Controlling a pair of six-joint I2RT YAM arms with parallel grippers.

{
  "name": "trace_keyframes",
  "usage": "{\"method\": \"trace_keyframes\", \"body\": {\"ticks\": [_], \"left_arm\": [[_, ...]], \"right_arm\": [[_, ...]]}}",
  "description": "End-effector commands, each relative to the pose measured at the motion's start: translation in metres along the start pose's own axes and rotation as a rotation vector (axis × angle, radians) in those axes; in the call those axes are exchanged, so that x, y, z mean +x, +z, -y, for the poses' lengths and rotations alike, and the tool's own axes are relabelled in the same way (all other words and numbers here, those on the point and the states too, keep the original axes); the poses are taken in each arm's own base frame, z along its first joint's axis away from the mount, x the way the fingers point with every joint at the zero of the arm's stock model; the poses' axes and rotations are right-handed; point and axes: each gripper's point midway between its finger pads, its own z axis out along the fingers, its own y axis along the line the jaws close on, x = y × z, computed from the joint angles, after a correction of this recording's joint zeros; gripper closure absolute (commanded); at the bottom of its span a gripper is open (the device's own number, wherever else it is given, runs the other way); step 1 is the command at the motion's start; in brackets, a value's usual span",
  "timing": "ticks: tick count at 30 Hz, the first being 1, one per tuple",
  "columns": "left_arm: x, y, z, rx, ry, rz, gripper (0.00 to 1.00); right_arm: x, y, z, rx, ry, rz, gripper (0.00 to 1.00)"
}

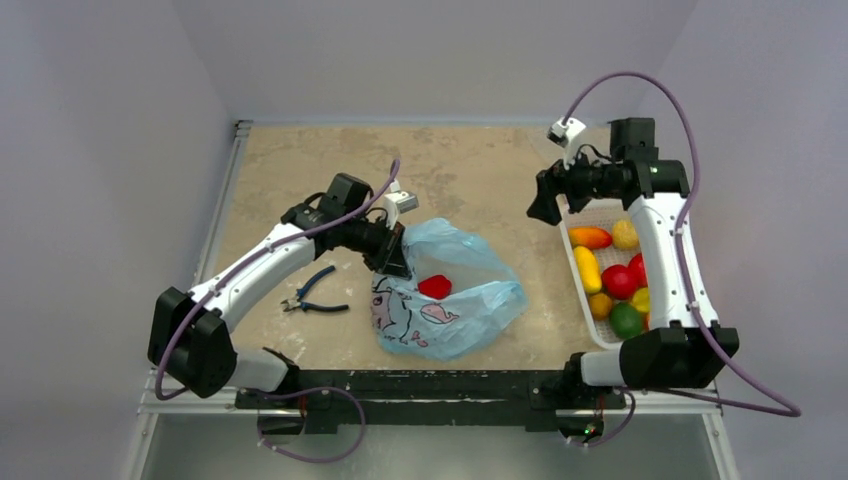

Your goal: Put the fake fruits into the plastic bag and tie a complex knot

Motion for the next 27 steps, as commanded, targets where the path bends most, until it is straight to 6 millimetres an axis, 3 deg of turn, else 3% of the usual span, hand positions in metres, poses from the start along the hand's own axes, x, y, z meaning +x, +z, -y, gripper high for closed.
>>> {"method": "trace_keyframes", "body": {"ticks": [1, 5, 9, 12, 18, 27], "left_arm": [[-0.015, -0.008, -0.007, -0.064, 0.107, 0.066, 1.00], [-0.019, -0.010, -0.010, -0.097, 0.117, 0.066, 1.00], [-0.020, -0.012, -0.010, -0.107, 0.120, 0.070, 1.00], [-0.021, -0.012, -0.011, -0.112, 0.113, 0.074, 1.00], [-0.020, -0.010, -0.013, -0.116, 0.103, 0.072, 1.00], [-0.022, -0.011, -0.015, -0.129, 0.109, 0.067, 1.00]], "right_arm": [[0.072, -0.017, 0.046, 0.211, 0.077, -0.211, 0.17], [0.130, -0.037, 0.085, 0.326, 0.238, -0.342, 0.24], [0.178, -0.051, 0.098, 0.394, 0.341, -0.462, 0.32], [0.204, -0.048, 0.099, 0.416, 0.381, -0.520, 0.35], [0.235, -0.030, 0.112, 0.436, 0.443, -0.570, 0.40], [0.260, 0.001, 0.127, 0.403, 0.518, -0.587, 0.40]]}}
